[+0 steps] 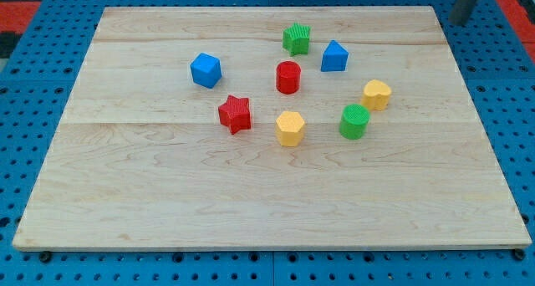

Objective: Push the blue triangle to the right of the blue cube

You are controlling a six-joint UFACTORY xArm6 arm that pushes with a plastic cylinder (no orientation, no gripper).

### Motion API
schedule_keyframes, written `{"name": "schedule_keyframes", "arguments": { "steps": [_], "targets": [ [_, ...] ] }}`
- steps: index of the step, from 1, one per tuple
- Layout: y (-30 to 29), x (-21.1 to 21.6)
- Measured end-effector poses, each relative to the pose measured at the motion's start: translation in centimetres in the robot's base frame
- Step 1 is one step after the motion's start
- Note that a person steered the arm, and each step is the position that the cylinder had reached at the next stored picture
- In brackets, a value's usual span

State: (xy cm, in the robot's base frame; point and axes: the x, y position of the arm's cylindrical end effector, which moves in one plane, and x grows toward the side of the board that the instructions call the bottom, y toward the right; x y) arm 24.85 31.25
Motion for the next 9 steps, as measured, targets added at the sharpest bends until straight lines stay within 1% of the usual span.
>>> {"name": "schedule_keyframes", "arguments": {
  "steps": [1,2,3,5,7,8,9],
  "targets": [
    [-1.0,3.3],
    [-4.4,4.5],
    [-8.6,4.5],
    [-14.3,4.7],
    [-20.2,6.6],
    [-22.3,7.3],
    [-25.7,7.3]
  ]
}}
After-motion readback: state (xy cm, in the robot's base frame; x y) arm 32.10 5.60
